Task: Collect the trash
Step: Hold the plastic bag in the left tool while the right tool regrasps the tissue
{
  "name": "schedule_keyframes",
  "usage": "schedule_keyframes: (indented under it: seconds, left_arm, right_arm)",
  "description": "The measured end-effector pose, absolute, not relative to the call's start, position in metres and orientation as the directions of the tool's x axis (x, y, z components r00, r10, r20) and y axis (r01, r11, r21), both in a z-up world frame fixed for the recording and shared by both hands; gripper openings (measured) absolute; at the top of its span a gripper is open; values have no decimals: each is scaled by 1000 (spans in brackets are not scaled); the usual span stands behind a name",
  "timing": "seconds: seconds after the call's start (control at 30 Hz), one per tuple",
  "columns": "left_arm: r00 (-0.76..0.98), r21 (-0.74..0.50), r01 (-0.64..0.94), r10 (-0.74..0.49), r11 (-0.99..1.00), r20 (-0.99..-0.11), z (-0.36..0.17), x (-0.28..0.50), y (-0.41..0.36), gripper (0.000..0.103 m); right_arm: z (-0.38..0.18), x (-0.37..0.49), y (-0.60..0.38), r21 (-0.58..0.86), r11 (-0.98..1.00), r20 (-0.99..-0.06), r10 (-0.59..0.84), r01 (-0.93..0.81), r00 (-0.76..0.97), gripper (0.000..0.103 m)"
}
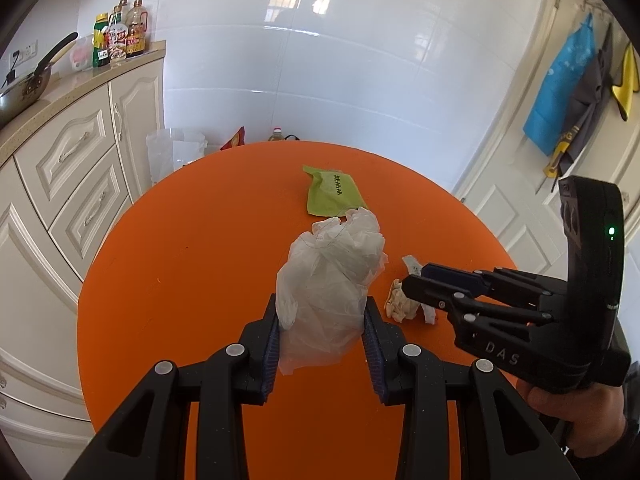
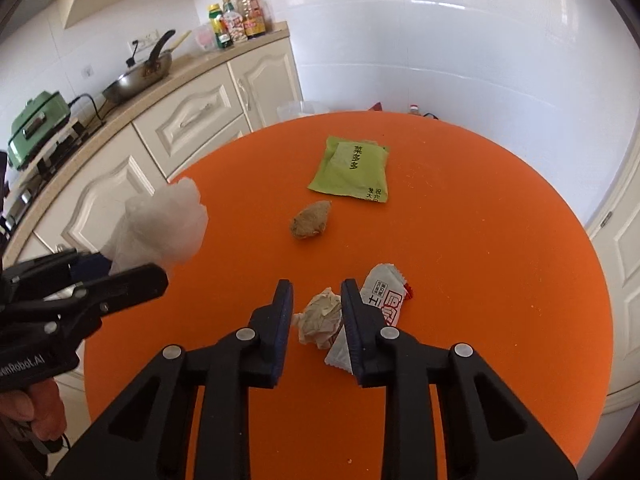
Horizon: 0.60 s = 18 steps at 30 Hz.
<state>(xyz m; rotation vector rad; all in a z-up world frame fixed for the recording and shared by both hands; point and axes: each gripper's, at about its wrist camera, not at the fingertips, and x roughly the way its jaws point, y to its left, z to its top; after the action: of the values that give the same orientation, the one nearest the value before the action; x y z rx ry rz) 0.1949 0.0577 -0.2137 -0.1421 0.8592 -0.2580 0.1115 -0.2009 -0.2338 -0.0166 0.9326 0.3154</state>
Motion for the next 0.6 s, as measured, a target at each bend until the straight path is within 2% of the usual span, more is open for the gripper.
schedule_keyframes:
  seconds: [0.1, 0.2, 0.33, 0.6]
  left_arm:
    - [626, -225, 165, -278, 960, -729, -213, 190, 53, 33]
    - [625, -221, 164, -274, 961, -731, -212, 184, 50, 33]
    - [621, -224, 157, -273, 962, -735, -211, 179, 47, 33]
    - [638, -217, 153, -264, 964, -723, -201, 167, 37, 33]
  right_arm:
    - [-245, 113, -196, 71, 962, -822, 207, -264, 530, 26]
    - [-250, 113, -194, 99, 956, -822, 234, -275, 519, 28]
    - [-256, 116, -186, 29, 955, -831, 187, -294, 525, 27]
    - [-222, 100, -205, 201, 934, -742, 343, -297, 576, 24]
